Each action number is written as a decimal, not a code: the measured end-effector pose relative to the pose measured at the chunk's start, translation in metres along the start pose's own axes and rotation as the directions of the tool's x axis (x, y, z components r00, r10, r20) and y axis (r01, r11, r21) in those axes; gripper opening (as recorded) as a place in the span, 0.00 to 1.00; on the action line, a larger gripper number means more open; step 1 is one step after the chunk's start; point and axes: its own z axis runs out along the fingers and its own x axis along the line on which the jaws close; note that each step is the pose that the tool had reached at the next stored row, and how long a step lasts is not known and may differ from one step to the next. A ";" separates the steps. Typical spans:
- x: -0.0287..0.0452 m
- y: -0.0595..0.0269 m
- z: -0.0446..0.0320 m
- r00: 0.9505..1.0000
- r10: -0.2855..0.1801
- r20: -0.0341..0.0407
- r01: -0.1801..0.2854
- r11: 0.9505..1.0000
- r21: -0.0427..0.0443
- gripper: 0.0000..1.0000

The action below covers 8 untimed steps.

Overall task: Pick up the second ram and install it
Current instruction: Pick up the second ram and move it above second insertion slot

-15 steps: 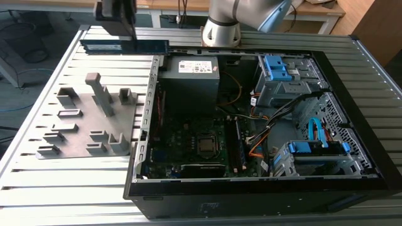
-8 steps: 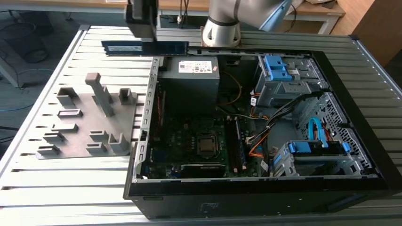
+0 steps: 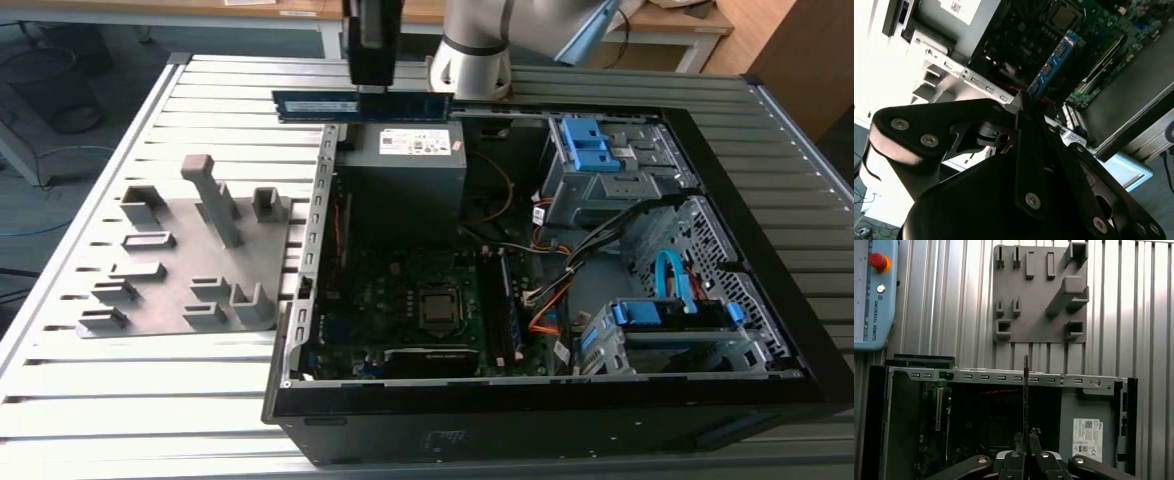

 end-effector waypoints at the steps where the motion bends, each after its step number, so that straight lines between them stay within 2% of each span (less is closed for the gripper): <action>1: 0.0002 -0.0045 0.0001 1.000 0.000 0.000 0.000 1.000 -0.001 0.14; 8: 0.0012 -0.0364 0.0004 1.000 0.000 0.000 0.000 1.000 -0.004 0.14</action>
